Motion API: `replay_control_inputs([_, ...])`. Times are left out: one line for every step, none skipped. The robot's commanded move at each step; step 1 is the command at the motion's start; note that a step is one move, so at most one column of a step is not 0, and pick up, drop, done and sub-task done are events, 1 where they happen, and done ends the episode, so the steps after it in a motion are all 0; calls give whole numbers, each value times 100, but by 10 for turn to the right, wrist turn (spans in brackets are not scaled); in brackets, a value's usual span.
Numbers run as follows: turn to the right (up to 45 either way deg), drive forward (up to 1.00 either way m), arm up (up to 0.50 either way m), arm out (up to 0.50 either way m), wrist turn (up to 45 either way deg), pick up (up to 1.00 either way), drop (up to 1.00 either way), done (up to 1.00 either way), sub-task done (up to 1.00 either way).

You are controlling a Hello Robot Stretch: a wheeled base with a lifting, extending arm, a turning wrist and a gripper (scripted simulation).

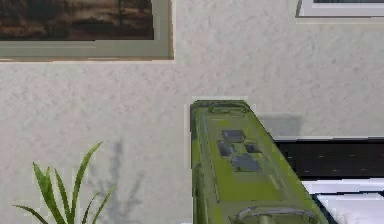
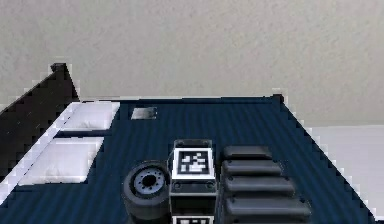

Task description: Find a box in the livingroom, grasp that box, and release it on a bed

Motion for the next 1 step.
replay_control_inputs([-60,0,0,0,0,0,0,0,0])
